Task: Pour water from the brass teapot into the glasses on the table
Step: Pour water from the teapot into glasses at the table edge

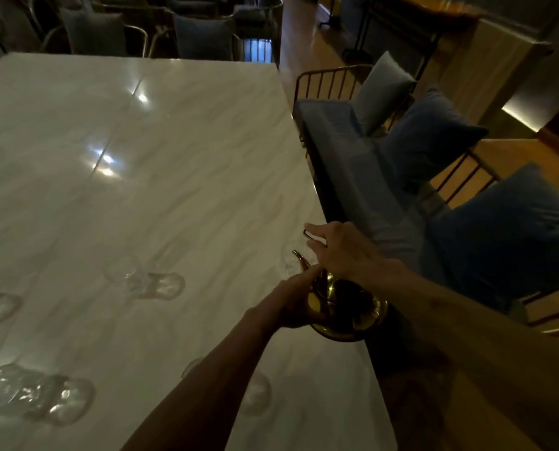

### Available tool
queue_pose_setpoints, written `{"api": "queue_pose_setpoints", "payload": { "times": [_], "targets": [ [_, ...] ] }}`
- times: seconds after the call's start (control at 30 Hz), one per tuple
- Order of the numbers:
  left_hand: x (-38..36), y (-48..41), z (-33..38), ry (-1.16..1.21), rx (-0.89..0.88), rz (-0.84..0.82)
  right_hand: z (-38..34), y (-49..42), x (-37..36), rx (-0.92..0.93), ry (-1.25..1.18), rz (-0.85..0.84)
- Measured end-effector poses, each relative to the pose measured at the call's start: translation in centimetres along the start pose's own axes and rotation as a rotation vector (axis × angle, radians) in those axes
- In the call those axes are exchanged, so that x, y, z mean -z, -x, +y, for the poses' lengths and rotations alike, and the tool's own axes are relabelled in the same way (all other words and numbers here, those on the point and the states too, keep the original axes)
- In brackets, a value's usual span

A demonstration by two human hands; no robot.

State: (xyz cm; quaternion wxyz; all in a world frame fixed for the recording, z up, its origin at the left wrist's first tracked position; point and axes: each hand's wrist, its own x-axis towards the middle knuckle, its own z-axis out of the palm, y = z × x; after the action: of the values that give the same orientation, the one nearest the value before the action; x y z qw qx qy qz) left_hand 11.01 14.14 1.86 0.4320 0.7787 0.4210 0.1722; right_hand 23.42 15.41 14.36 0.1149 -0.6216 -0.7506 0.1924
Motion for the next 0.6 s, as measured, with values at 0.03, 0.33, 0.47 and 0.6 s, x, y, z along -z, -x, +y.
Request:
{"api": "queue_pose_setpoints", "payload": {
  "times": [0.03,0.33,0.47,0.6],
  "targets": [
    [-0.1,-0.5,-0.1,0.007,0.018,-0.007,0.4,-0.7,0.0,0.003,0.004,-0.024],
    [-1.2,-3.7,-1.8,0.093,0.129,-0.015,2.8,-5.2,-0.7,0.006,0.015,-0.179],
    [-1.3,-4.4,-1.9,0.124,0.152,-0.020,3.0,-6.3,-0.7,0.008,0.037,-0.213],
    [-1.4,-4.9,-1.8,0.150,0.131,-0.011,3.2,-7.0,-0.8,-0.010,0.051,-0.228]
  ]
}}
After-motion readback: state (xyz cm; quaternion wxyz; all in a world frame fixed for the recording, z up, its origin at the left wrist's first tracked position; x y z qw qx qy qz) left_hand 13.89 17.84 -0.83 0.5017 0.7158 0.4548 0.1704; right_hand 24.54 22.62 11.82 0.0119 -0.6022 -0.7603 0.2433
